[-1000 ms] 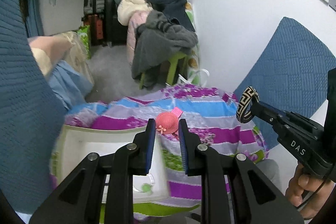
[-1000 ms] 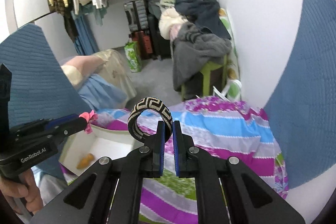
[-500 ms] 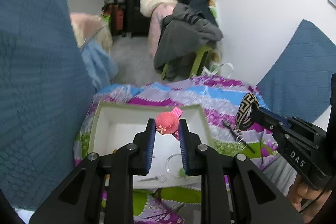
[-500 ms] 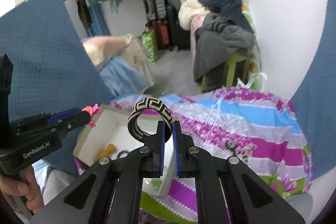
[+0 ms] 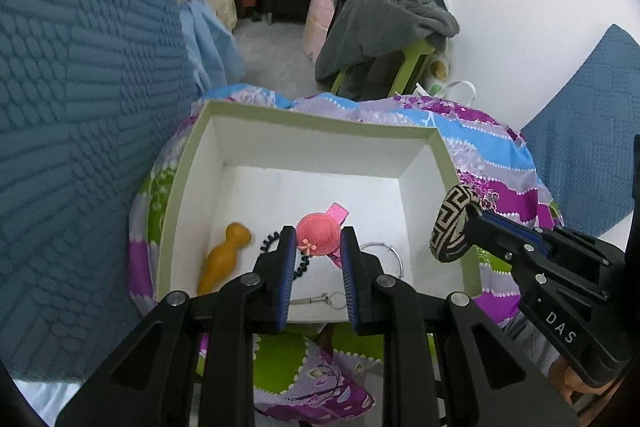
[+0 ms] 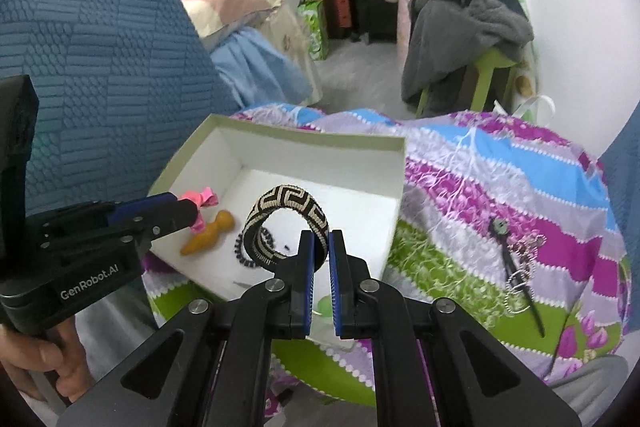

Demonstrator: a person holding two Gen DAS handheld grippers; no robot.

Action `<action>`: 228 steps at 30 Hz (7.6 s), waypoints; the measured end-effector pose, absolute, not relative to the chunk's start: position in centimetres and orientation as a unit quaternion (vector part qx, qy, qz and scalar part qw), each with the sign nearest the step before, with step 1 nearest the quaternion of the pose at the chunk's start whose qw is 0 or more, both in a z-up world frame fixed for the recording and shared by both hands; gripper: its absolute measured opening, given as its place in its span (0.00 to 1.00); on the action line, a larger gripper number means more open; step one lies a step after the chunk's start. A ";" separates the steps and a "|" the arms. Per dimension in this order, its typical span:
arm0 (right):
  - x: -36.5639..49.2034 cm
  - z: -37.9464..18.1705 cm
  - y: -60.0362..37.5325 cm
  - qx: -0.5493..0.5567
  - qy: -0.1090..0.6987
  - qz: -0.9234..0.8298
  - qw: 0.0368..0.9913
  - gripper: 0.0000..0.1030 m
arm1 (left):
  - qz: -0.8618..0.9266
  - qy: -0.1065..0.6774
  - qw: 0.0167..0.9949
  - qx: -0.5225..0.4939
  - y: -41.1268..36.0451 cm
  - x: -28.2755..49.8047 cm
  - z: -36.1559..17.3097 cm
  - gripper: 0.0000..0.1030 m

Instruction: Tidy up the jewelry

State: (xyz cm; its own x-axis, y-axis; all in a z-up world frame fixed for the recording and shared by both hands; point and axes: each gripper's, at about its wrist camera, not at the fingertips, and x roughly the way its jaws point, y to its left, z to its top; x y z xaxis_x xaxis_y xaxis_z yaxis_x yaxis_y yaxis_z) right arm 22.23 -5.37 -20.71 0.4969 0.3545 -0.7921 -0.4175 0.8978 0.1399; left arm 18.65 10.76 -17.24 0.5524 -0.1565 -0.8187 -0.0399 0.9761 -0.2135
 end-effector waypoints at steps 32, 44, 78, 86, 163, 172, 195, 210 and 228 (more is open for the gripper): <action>21.6 -13.0 -17.5 -0.020 0.345 0.200 0.917 0.33 | -0.056 0.375 0.915 -0.136 3.2 17.7 -9.2 0.60; 22.5 -16.5 -23.5 -0.024 0.351 0.169 0.921 0.33 | -0.077 0.381 0.913 -0.122 -2.1 19.4 -10.6 0.60; 31.9 -30.5 -30.3 0.039 0.464 0.185 0.866 0.33 | -0.117 0.522 0.835 -0.124 -14.2 32.9 -28.4 0.42; 32.3 -31.7 -29.7 0.030 0.484 0.193 0.853 0.33 | -0.142 0.517 0.841 -0.074 -15.4 33.9 -29.0 0.29; 27.3 -30.8 -33.3 0.116 0.504 0.103 0.850 0.08 | -0.167 0.523 0.831 -0.089 -10.2 23.7 -22.8 0.09; 28.2 -32.4 -34.3 0.162 0.509 0.108 0.838 0.09 | -0.218 0.544 0.808 0.059 -16.1 26.4 -25.1 0.45; 28.5 -32.6 -35.2 0.192 0.509 0.113 0.831 0.09 | -0.268 0.580 0.700 0.319 -22.0 26.1 -30.0 0.10; 28.8 -33.3 -33.0 0.139 0.531 0.118 0.827 0.27 | -0.209 0.603 0.762 0.110 -16.2 23.5 -27.5 0.06; 28.9 -33.8 -28.6 -0.002 0.527 0.119 0.841 0.05 | -0.151 0.570 0.806 -0.057 -10.0 22.1 -25.3 0.06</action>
